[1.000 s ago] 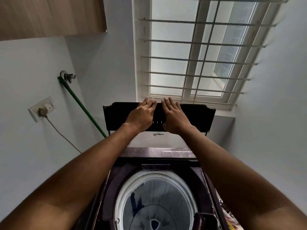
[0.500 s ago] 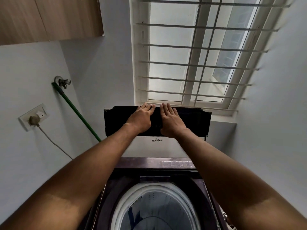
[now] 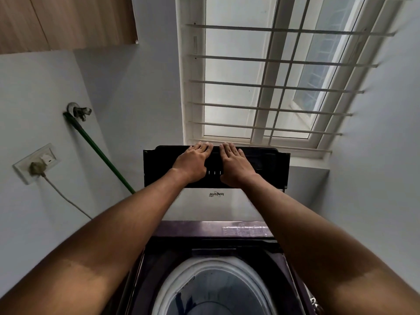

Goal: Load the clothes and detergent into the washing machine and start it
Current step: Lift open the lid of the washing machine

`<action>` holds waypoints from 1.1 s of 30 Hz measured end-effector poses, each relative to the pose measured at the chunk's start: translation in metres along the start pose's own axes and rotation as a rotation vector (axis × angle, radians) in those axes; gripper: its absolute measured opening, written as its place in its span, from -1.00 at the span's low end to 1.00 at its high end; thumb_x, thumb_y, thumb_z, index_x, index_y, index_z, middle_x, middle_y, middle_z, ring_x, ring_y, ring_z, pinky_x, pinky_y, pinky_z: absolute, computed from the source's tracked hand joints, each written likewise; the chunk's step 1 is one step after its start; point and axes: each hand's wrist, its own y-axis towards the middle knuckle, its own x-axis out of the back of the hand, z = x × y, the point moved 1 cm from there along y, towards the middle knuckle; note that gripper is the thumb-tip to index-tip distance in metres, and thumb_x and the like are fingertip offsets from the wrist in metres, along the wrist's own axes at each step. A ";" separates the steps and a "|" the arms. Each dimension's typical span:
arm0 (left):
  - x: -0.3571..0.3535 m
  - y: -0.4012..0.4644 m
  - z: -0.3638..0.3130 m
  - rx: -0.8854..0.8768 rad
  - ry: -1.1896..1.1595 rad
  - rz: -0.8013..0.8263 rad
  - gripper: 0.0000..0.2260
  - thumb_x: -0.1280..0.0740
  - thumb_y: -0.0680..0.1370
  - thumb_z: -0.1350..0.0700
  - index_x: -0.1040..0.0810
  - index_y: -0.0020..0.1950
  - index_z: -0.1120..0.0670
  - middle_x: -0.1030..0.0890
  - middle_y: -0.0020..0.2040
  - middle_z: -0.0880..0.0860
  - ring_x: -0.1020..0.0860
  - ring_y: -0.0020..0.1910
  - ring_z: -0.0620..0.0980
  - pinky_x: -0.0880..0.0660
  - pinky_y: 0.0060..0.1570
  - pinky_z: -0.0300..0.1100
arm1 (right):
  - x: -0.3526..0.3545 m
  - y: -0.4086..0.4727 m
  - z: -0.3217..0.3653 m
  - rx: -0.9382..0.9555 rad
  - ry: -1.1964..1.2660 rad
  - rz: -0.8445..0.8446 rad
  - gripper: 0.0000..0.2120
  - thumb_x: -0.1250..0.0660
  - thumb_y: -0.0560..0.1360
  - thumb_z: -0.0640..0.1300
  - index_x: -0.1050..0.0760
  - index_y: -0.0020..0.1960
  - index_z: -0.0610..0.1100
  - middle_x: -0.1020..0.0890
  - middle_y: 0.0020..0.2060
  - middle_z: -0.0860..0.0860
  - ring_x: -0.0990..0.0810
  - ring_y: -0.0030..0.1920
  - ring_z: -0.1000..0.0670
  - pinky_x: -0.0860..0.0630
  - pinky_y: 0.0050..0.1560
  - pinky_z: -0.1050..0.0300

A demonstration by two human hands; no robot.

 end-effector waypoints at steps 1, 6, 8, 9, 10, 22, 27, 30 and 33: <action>-0.001 0.001 0.000 0.005 -0.004 -0.006 -0.31 -0.22 0.52 0.20 -0.04 0.62 0.07 -0.09 0.62 0.04 -0.03 0.60 0.01 0.02 0.56 -0.14 | -0.001 0.001 0.000 -0.001 -0.003 -0.001 -0.08 -0.32 0.48 -0.05 0.19 0.61 -0.18 0.12 0.61 -0.10 0.21 0.60 -0.07 0.12 0.58 -0.09; -0.006 0.003 0.000 0.016 -0.011 -0.019 -0.31 -0.24 0.50 0.17 -0.07 0.62 0.07 -0.12 0.61 0.05 -0.04 0.60 0.02 0.00 0.56 -0.09 | -0.003 0.002 -0.001 0.005 -0.026 0.004 -0.09 -0.32 0.49 -0.04 0.20 0.61 -0.19 0.13 0.61 -0.10 0.21 0.60 -0.06 0.12 0.58 -0.10; -0.006 0.001 -0.002 0.035 -0.019 -0.012 -0.29 -0.24 0.52 0.15 -0.02 0.62 0.08 -0.07 0.62 0.04 0.01 0.61 0.01 0.04 0.57 -0.05 | -0.002 0.001 -0.001 0.002 -0.033 0.014 -0.08 -0.32 0.49 -0.04 0.21 0.61 -0.19 0.15 0.61 -0.09 0.23 0.59 -0.06 0.13 0.58 -0.10; -0.007 -0.002 -0.004 0.046 -0.021 -0.005 -0.28 -0.24 0.53 0.13 0.02 0.63 0.08 -0.04 0.63 0.04 0.04 0.61 0.00 0.06 0.57 -0.03 | -0.002 0.000 -0.001 0.001 -0.035 0.024 -0.08 -0.32 0.49 -0.05 0.22 0.61 -0.19 0.17 0.60 -0.09 0.23 0.59 -0.06 0.14 0.58 -0.10; -0.007 -0.005 -0.005 0.054 -0.018 0.000 -0.27 -0.24 0.53 0.12 0.06 0.63 0.10 -0.01 0.63 0.05 0.07 0.61 -0.01 0.09 0.57 -0.02 | -0.001 -0.001 -0.001 0.001 -0.037 0.032 -0.08 -0.32 0.49 -0.06 0.22 0.61 -0.19 0.18 0.60 -0.09 0.24 0.59 -0.06 0.15 0.58 -0.09; 0.005 -0.076 -0.027 -0.077 -0.194 -0.262 -0.40 -0.26 0.43 0.26 -0.36 0.50 0.17 -0.39 0.49 0.13 -0.33 0.49 0.06 -0.26 0.48 0.01 | -0.003 -0.066 0.008 0.120 0.128 -0.507 -0.80 -0.21 0.57 -0.21 -0.55 0.07 -0.29 -0.64 0.05 -0.21 -0.54 0.00 -0.20 -0.55 0.00 -0.10; -0.011 -0.119 -0.049 -0.124 -0.208 -0.307 -0.47 -0.26 0.39 0.26 -0.51 0.38 0.11 -0.42 0.47 0.09 -0.38 0.42 0.07 -0.34 0.35 0.04 | -0.013 -0.113 0.002 0.044 0.221 -0.491 -0.76 -0.15 0.64 -0.13 -0.51 -0.07 -0.24 -0.62 -0.16 -0.18 -0.55 -0.09 -0.19 -0.50 -0.10 -0.07; -0.021 -0.144 -0.062 -0.159 -0.211 -0.284 -0.49 -0.28 0.35 0.27 -0.57 0.31 0.08 -0.38 0.48 0.10 -0.40 0.39 0.08 -0.37 0.29 0.09 | -0.026 -0.144 -0.004 -0.008 0.188 -0.426 -0.71 -0.16 0.63 -0.07 -0.54 -0.05 -0.24 -0.58 -0.13 -0.17 -0.53 -0.06 -0.18 -0.54 -0.10 -0.12; -0.028 -0.161 -0.078 -0.159 -0.247 -0.251 -0.50 -0.29 0.33 0.29 -0.58 0.27 0.08 -0.35 0.48 0.14 -0.42 0.35 0.12 -0.42 0.22 0.12 | -0.038 -0.180 -0.013 -0.085 0.172 -0.376 -0.72 -0.21 0.62 -0.05 -0.57 0.00 -0.25 -0.58 -0.05 -0.17 -0.56 -0.03 -0.21 -0.56 -0.10 -0.11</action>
